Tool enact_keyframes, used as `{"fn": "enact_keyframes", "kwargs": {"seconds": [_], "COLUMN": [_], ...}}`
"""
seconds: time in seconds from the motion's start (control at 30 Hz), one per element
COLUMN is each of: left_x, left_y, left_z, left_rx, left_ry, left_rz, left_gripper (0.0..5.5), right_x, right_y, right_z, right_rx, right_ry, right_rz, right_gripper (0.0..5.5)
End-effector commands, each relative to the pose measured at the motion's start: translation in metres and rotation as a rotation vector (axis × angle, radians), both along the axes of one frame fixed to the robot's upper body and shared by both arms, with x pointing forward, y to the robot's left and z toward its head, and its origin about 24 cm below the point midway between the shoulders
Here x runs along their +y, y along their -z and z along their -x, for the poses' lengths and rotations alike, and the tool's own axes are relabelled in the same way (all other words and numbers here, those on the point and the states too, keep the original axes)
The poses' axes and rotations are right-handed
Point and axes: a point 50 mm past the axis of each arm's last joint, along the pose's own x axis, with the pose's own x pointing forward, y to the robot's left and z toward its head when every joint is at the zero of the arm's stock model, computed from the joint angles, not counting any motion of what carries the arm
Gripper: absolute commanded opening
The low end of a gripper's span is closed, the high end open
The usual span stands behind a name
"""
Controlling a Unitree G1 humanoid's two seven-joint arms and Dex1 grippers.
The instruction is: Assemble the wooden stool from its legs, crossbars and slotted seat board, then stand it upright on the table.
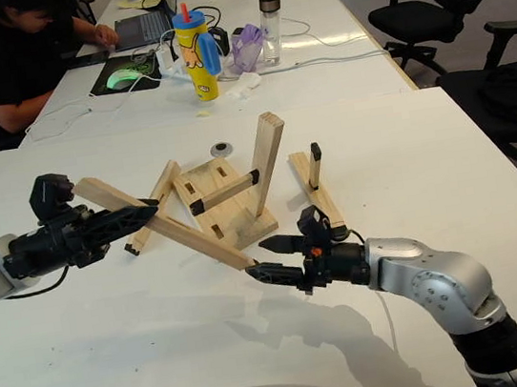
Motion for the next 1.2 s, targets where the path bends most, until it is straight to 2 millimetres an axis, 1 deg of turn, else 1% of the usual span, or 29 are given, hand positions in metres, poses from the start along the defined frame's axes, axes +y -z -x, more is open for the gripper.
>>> {"fn": "enact_keyframes", "kwargs": {"seconds": [0.03, 0.13, 0.27, 0.37, 0.47, 0.57, 0.7, 0.8, 0.87, 0.97, 1.13, 1.2], "left_x": [0.016, 0.018, 0.018, 0.017, 0.013, 0.008, 0.005, 0.002, -0.003, -0.013, -0.028, -0.039], "left_y": [-0.001, 0.0, 0.001, 0.003, 0.012, 0.019, 0.022, 0.021, 0.018, 0.01, 0.004, 0.004], "left_z": [-0.015, -0.023, -0.025, -0.028, -0.033, -0.036, -0.038, -0.038, -0.035, -0.033, -0.033, -0.031], "left_rx": [-0.116, -0.174, -0.231, -0.278, -0.309, -0.317, -0.33, -0.35, -0.372, -0.4, -0.409, -0.413], "left_ry": [-0.159, -0.183, -0.156, -0.158, -0.151, -0.128, -0.089, -0.031, 0.041, 0.11, 0.146, 0.167], "left_rz": [-0.11, -0.159, -0.235, -0.277, -0.355, -0.373, -0.42, -0.481, -0.535, -0.566, -0.585, -0.596], "left_gripper": [2.02, 2.02, 2.02, 2.02, 2.02, 2.02, 2.02, 2.02, 2.02, 2.02, 2.02, 2.02], "right_x": [0.013, 0.018, 0.02, 0.022, 0.028, 0.033, 0.04, 0.039, 0.037, 0.036, 0.038, 0.038], "right_y": [0.018, 0.032, 0.039, 0.039, 0.04, 0.044, 0.051, 0.064, 0.075, 0.084, 0.091, 0.094], "right_z": [-0.016, -0.026, -0.034, -0.044, -0.049, -0.052, -0.055, -0.057, -0.056, -0.053, -0.043, -0.037], "right_rx": [-0.287, -0.445, -0.567, -0.645, -0.655, -0.662, -0.638, -0.555, -0.451, -0.336, -0.248, -0.205], "right_ry": [0.006, -0.032, -0.072, -0.046, -0.035, -0.044, -0.059, -0.058, -0.057, -0.043, -0.087, -0.117], "right_rz": [0.238, 0.399, 0.483, 0.506, 0.48, 0.475, 0.472, 0.514, 0.54, 0.547, 0.547, 0.55], "right_gripper": [3.9, 3.9, 3.9, 3.9, 3.9, 3.9, 3.9, 3.9, 3.9, 3.9, 3.9, 3.9]}}
